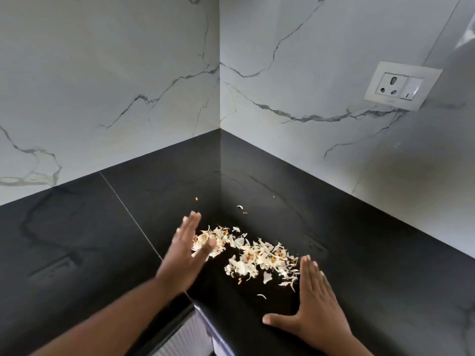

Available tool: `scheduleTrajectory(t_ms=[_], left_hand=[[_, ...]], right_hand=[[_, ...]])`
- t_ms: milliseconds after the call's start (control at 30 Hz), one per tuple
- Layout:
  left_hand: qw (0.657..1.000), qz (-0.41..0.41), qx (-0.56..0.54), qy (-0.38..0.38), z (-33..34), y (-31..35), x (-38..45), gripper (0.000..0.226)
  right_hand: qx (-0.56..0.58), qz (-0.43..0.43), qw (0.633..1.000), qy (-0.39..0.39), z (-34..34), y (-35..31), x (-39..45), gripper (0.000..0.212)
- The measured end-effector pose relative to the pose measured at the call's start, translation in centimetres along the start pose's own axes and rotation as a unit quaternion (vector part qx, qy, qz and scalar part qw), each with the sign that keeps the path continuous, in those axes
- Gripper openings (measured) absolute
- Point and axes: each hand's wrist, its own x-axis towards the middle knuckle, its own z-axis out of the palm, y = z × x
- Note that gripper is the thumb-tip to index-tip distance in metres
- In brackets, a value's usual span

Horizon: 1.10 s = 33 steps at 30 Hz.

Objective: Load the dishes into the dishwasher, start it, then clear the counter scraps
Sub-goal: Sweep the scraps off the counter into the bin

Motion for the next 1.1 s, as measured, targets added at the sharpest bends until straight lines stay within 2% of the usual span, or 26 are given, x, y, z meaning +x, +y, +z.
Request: scheduleTrajectory(t_ms=[100,233,433,533,700,800,967,1100], left_hand=[[0.992,-0.009,0.113,-0.055,-3.5,-4.1,4.5,0.107],[0.987,-0.019,0.117,-0.111,-5.9,-7.9,10.0,0.125],[0.961,0.043,0.158,-0.224,-5.7,-10.7,16.5,0.125],[0.931,0.108,0.220,-0.269,-4.7,-9.9,18.1,0.111],[0.882,0.221,0.278,-0.309,-1.8,-8.3,19.2,0.116],[0.877,0.236,0.270,-0.321,-0.5,-7.4,18.9,0.119],[0.862,0.251,0.219,-0.381,0.5,-3.5,15.8,0.105],[0.833,0.304,0.192,-0.419,3.0,-1.1,13.1,0.115]], right_hand=[[-0.028,0.051,0.998,-0.018,0.3,-2.0,0.3,0.153],[-0.015,0.087,0.996,-0.004,0.6,-5.0,2.7,0.153],[0.022,0.080,0.996,0.018,0.2,-7.5,5.0,0.151],[0.041,0.094,0.994,0.031,0.1,-7.8,4.9,0.150],[0.030,0.105,0.993,0.035,0.3,-7.8,5.4,0.143],[0.025,0.105,0.994,0.037,0.3,-7.8,5.5,0.141],[0.024,0.105,0.994,0.038,0.3,-7.9,5.4,0.136],[0.032,0.101,0.993,0.043,0.2,-7.9,5.4,0.134]])
